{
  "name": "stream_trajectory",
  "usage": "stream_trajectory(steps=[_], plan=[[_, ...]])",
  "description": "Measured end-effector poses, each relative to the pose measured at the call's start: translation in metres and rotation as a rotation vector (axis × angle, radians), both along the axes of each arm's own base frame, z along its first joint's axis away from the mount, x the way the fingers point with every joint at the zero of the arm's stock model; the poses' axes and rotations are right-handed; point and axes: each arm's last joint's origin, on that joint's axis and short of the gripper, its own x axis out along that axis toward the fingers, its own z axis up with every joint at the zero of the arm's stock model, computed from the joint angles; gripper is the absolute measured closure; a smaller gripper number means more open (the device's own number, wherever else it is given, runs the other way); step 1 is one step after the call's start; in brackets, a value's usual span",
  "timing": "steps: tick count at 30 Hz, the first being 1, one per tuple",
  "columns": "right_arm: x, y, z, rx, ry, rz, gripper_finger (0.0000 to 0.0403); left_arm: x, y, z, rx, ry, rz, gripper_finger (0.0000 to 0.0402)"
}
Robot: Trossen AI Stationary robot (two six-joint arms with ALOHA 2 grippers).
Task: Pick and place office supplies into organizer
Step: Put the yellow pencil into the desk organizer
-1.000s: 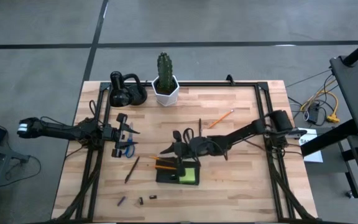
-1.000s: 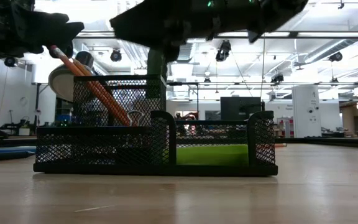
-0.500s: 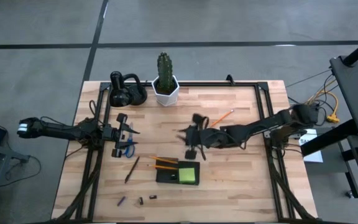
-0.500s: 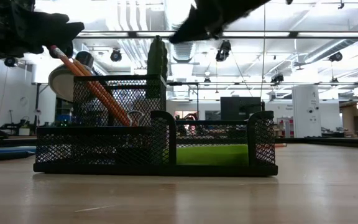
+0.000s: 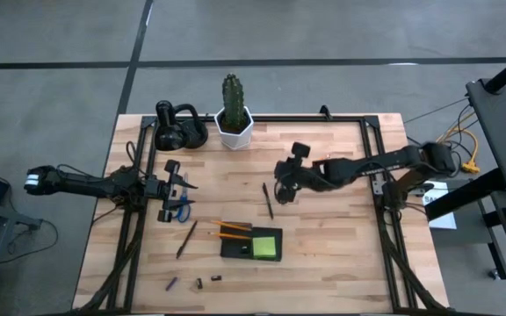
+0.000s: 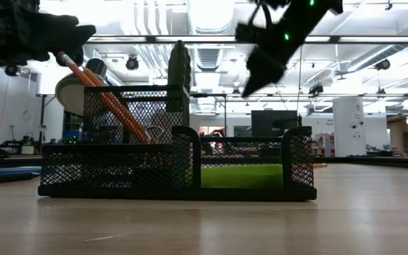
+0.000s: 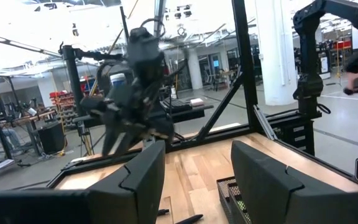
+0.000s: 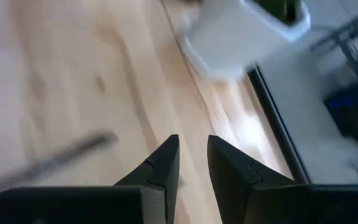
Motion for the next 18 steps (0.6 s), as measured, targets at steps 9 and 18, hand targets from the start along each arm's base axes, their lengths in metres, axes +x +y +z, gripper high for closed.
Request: stream_trajectory(steps=[9,18], plan=[[-0.032,-0.05,-0.018,0.236,0.447,0.21,0.0309,0.0,0.0,0.0,0.0,0.0,0.001,0.0232],[-0.038,-0.075,-0.029,0.195,0.597,0.373,0.027,-0.001,0.0,0.001,0.0,-0.01,0.001,0.0232]])
